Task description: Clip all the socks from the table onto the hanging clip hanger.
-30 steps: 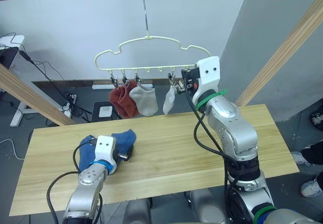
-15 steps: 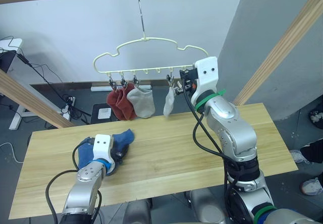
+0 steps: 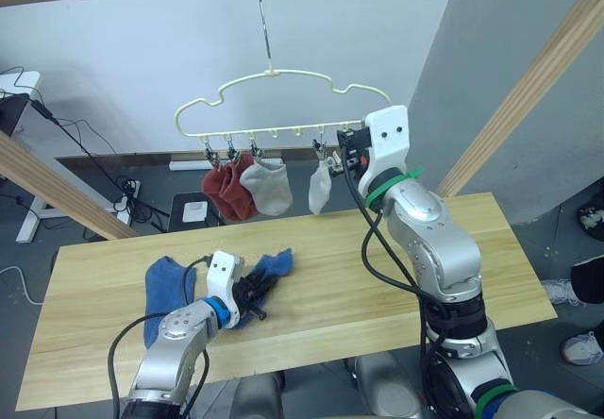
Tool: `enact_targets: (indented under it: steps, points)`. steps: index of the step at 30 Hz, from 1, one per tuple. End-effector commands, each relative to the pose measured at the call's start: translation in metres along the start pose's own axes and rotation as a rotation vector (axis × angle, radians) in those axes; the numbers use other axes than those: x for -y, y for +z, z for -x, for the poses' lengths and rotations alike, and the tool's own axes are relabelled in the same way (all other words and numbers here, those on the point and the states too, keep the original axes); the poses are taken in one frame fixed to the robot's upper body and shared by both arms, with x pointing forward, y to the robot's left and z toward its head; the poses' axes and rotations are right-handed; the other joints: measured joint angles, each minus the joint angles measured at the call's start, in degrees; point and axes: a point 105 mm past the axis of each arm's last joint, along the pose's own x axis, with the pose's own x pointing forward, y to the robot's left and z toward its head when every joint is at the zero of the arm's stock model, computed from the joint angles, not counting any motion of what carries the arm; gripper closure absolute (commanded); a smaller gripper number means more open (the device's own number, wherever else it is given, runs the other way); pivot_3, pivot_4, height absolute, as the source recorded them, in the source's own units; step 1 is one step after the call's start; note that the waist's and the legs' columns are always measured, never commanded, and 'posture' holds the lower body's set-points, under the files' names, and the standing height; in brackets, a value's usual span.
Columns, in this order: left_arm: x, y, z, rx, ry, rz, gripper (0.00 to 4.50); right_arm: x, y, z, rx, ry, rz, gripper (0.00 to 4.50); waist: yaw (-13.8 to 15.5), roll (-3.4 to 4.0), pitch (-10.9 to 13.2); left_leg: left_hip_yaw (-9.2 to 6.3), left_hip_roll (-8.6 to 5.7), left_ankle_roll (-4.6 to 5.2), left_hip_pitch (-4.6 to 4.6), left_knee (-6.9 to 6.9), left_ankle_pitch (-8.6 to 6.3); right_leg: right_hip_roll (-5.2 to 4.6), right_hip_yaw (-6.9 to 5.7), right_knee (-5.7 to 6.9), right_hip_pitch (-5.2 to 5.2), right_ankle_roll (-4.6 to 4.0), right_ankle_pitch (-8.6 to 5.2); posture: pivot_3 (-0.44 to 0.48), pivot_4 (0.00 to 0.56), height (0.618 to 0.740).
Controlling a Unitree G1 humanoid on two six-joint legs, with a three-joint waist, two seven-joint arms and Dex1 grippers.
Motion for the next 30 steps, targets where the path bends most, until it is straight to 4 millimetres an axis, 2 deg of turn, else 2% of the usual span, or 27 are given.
enact_targets:
  steps: [1, 4, 8, 14, 21, 30]
  points:
    - [0.016, 0.019, -0.001, 0.070, -0.090, -0.049, 4.48, 0.000, 0.019, 0.004, 0.074, -0.003, 0.011, 4.50, 0.00, 0.00, 0.00, 0.01, 0.00, 0.00, 0.00, 0.00, 0.00, 0.00, 0.01, 0.00, 0.00, 0.00, 0.00, -0.230, 0.254, 0.740]
    - [0.022, 0.023, -0.003, 0.077, -0.126, -0.077, 4.48, 0.000, 0.019, 0.003, 0.075, -0.003, 0.011, 4.50, -0.07, 0.00, 0.00, 0.01, 0.00, 0.00, 0.00, -0.02, 0.00, 0.00, 0.01, -0.01, 0.00, 0.00, 0.00, -0.230, 0.254, 0.740]
    - [0.034, 0.060, -0.016, 0.233, -0.138, -0.087, 4.48, 0.000, 0.022, 0.003, 0.084, -0.006, 0.011, 4.50, 0.11, 0.00, 0.01, -0.02, -0.02, 0.00, -0.05, 0.00, 0.00, 0.00, -0.01, -0.02, -0.01, 0.01, 0.00, -0.230, 0.254, 0.740]
    - [0.052, 0.091, -0.033, 0.363, -0.133, -0.083, 4.48, 0.002, 0.023, 0.004, 0.085, -0.013, 0.014, 4.50, -0.09, -0.01, 0.00, 0.00, -0.04, 0.00, -0.07, 0.02, 0.00, 0.00, 0.03, -0.04, -0.01, 0.05, 0.02, -0.245, 0.248, 0.740]
    - [0.058, 0.103, -0.048, 0.448, -0.038, -0.075, 4.48, 0.003, 0.023, 0.003, 0.084, -0.012, 0.015, 4.50, -0.28, -0.01, 0.00, -0.02, -0.05, 0.01, -0.09, -0.02, 0.00, 0.01, 0.02, -0.04, -0.01, 0.05, 0.02, -0.253, 0.243, 0.740]
    - [0.042, 0.118, -0.061, 0.529, 0.081, -0.043, 4.48, 0.002, 0.022, 0.004, 0.073, -0.012, 0.004, 4.50, -0.36, -0.01, 0.00, -0.01, -0.07, 0.01, -0.10, 0.02, 0.00, 0.03, 0.03, -0.06, -0.01, 0.07, 0.02, -0.265, 0.244, 0.740]
